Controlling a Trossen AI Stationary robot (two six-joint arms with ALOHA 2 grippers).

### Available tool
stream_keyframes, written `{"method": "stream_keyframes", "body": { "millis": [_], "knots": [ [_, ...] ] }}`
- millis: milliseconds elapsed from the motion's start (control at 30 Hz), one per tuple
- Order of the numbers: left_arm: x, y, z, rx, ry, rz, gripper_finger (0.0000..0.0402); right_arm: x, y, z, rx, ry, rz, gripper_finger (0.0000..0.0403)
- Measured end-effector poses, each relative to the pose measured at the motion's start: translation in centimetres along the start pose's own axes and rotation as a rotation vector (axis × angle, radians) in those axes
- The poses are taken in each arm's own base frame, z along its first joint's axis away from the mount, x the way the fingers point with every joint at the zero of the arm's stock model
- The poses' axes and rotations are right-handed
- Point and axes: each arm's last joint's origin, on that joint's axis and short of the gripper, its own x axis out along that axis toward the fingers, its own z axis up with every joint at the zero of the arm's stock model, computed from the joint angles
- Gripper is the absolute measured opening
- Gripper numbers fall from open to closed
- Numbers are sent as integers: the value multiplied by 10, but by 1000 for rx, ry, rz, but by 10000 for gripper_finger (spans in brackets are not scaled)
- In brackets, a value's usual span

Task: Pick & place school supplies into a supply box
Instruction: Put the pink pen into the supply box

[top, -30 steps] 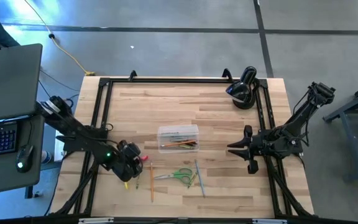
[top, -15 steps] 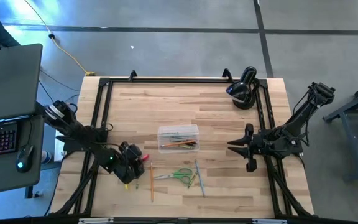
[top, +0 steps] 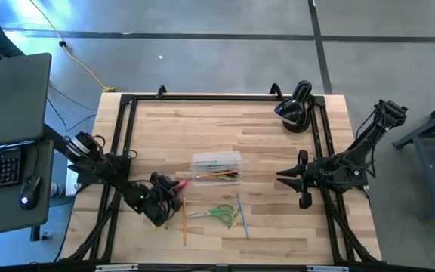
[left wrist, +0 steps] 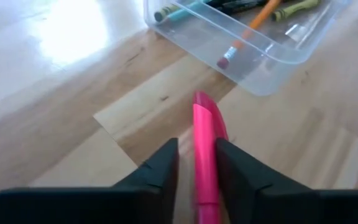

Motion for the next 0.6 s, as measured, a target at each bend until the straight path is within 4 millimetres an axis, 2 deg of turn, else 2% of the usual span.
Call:
{"method": "stream_keyframes", "body": {
  "millis": [200,400,600],
  "knots": [
    [2,0,-2,-11,1,0,44,0,0,0,-5,0,0,67],
    [-2,-11,5,-22,-14,-40,42,0,0,0,-5,0,0,67],
    [-15,-27,24,-9,-52,-102,73,0,0,0,1,1,1,67]
  ]
}}
